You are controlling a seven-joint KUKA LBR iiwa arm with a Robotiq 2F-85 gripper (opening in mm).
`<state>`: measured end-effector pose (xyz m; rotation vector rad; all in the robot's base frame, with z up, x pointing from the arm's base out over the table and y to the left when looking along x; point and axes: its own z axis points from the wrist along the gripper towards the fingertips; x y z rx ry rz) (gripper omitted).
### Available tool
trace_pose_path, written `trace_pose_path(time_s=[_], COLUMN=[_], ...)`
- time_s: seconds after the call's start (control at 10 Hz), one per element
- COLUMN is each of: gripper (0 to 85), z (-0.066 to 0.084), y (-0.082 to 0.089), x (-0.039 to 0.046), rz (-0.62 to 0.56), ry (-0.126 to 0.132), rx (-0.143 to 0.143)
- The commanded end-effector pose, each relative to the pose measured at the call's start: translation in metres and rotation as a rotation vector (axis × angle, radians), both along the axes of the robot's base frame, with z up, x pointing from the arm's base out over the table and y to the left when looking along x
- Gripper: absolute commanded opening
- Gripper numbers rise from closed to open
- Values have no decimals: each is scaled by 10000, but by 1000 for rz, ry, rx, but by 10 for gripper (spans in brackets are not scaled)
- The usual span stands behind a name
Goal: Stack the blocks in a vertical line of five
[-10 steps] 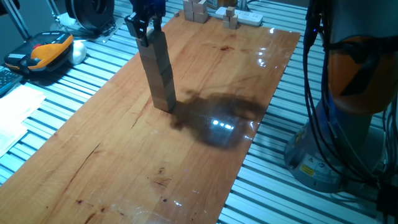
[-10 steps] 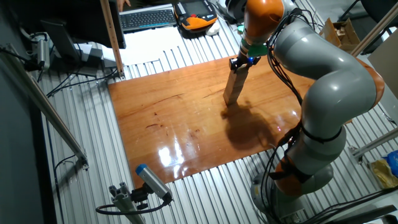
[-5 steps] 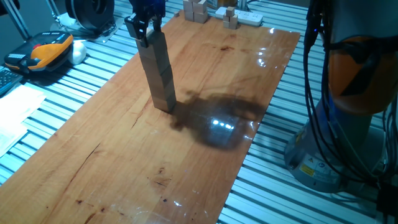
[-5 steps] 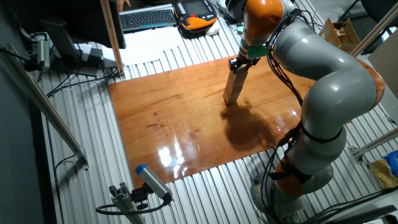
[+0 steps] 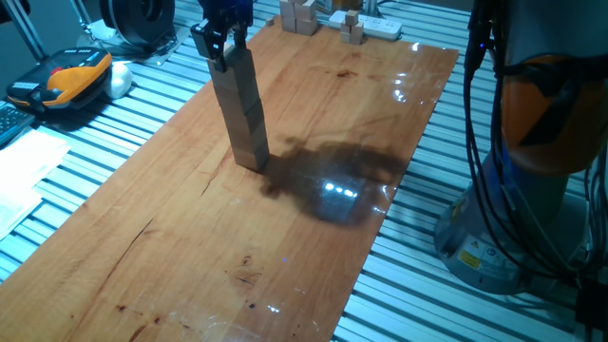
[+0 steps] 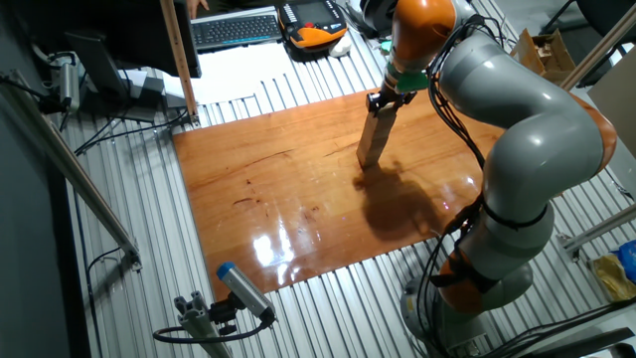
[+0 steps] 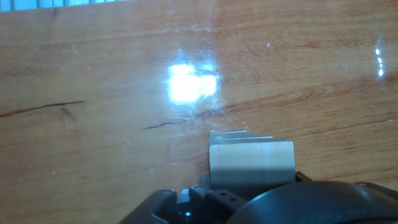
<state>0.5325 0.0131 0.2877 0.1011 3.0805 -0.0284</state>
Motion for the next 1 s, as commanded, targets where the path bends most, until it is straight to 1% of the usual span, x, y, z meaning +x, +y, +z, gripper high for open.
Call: trace_pose_path(time_s=[0.0, 0.4, 0.5, 0.8, 0.9], gripper=[0, 0, 170, 170, 340], z=[-8, -10, -9, -5, -5], y=[3, 3, 2, 0, -1], x=[-2, 1, -2, -4, -4], rz=[-3, -6, -9, -15, -15], ry=[-1, -8, -11, -23, -23], rx=[1, 5, 7, 13, 13])
